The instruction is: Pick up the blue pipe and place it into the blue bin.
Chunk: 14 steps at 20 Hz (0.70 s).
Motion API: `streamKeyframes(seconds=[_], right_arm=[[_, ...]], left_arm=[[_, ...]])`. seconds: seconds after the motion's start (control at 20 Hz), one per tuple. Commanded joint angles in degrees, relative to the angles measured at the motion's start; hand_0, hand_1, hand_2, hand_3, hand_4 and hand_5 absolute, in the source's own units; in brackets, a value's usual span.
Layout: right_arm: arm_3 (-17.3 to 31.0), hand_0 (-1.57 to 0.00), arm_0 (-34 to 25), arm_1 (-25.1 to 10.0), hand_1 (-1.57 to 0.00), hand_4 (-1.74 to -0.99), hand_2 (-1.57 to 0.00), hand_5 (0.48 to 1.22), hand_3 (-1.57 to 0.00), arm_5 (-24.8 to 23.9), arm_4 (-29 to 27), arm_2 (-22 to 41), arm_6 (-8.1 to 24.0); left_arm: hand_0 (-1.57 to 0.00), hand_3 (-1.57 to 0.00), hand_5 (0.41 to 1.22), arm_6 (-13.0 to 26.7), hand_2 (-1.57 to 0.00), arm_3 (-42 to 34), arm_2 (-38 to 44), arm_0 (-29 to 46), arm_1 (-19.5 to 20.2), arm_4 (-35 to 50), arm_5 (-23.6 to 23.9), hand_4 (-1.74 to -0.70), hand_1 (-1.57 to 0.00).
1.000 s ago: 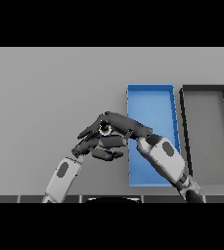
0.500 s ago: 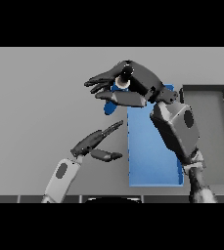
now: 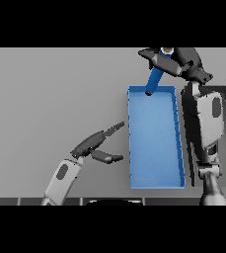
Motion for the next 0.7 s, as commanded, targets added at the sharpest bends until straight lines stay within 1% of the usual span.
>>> streamKeyframes(seconds=[0.0, 0.1, 0.2, 0.25, 0.3, 0.35, 0.4, 0.5, 0.6, 0.65], right_arm=[[-1.2, -1.57, 2.7, -0.4, -1.57, -1.741, -1.57, 1.221, -1.57, 0.0, -0.2, -0.3, 0.7], [-2.0, -1.57, 6.8, -0.8, -1.57, -1.741, -1.57, 1.221, -1.57, 0.2, 0.6, -0.8, 1.6], [-3.3, -1.57, 11.1, -0.2, -1.57, -1.741, -1.57, 1.221, -1.57, -0.3, 2.1, -0.4, 3.1], [-4.3, -1.57, 13.5, -0.4, -1.57, -1.741, -1.57, 1.221, -1.57, 0.0, 2.6, -0.4, 3.2], [-5.6, -1.57, 16.0, -0.2, -1.57, -1.741, -1.57, 1.221, -1.57, -0.9, 3.0, -0.5, 4.5], [-7.5, -1.57, 18.7, -0.2, -1.57, -1.741, -1.57, 1.221, -1.57, -1.4, 2.9, -0.6, 6.2], [-8.5, -1.57, 20.5, -0.2, -1.57, -1.741, -1.57, 1.221, -1.57, -2.7, 3.3, -0.2, 7.5], [-9.5, -1.57, 24.2, -1.9, -1.57, -1.741, -1.57, 1.221, -1.57, -5.3, 3.8, 2.0, 7.5], [-9.6, -1.57, 26.7, -4.8, -1.57, -1.741, -1.57, 1.221, -1.57, -10.7, 3.4, 6.9, 7.5], [-9.8, -1.57, 28.2, -6.3, -1.57, -1.741, -1.57, 1.221, -1.51, -13.3, 3.0, 9.3, 7.5]], left_arm=[[0.0, 0.0, 0.418, 0.0, 0.0, -0.2, 0.0, 0.0, 0.1, 0.2, -0.1, -0.87, 0.0], [0.0, 0.0, 0.419, -0.4, 0.0, -0.7, -0.1, 0.8, 0.5, 0.3, -0.4, -0.87, 0.0], [0.0, 0.0, 0.421, 0.9, 0.0, -0.9, -0.2, 0.3, -0.4, 0.6, -0.2, -0.87, 0.0], [0.0, 0.0, 0.422, 0.4, 0.0, -0.7, -0.3, 1.0, -0.3, 0.7, -0.3, -0.87, 0.0], [0.0, 0.0, 0.422, 0.8, 0.0, -1.4, -0.1, 1.2, -0.3, 1.1, -0.2, -0.88, 0.0], [0.0, 0.0, 0.423, 0.2, 0.0, -1.8, -0.3, 2.3, 0.1, 1.1, -0.3, -0.88, 0.0], [0.0, 0.0, 0.425, 1.3, 0.0, -1.6, 0.0, 1.8, -0.1, 1.3, -0.2, -0.88, 0.0], [0.0, 0.0, 0.428, 1.1, 0.0, -1.6, -0.1, 2.1, 0.3, 1.1, -0.3, -0.88, 0.0], [0.0, 0.0, 0.425, 1.2, 0.0, -1.7, -0.2, 1.9, 0.4, 1.0, -0.4, -0.88, 0.0], [0.0, 0.0, 0.423, 0.7, 0.0, -1.7, -0.1, 2.0, 0.5, 1.1, -0.4, -0.89, 0.0]])
